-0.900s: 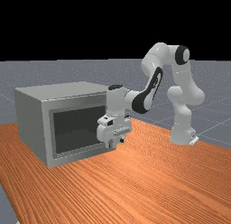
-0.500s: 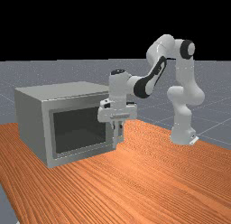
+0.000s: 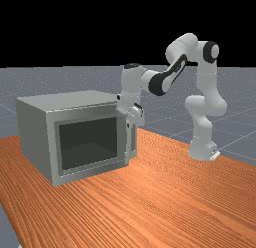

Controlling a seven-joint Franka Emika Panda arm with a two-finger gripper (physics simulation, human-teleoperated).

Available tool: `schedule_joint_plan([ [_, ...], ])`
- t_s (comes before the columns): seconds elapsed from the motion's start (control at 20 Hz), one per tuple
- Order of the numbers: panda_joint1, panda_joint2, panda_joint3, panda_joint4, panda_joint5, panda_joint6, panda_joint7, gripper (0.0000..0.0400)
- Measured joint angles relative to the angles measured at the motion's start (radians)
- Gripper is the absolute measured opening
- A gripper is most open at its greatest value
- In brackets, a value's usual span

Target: Open the microwave

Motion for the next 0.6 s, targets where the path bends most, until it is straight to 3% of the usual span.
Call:
schedule_joint_plan([
  [0.3, 0.001, -0.124, -0.003, 0.002, -0.060, -0.026, 0.063, 0.0000],
  [0.6, -0.058, -0.240, -0.036, 0.077, -0.216, -0.022, 0.114, 0.0000],
])
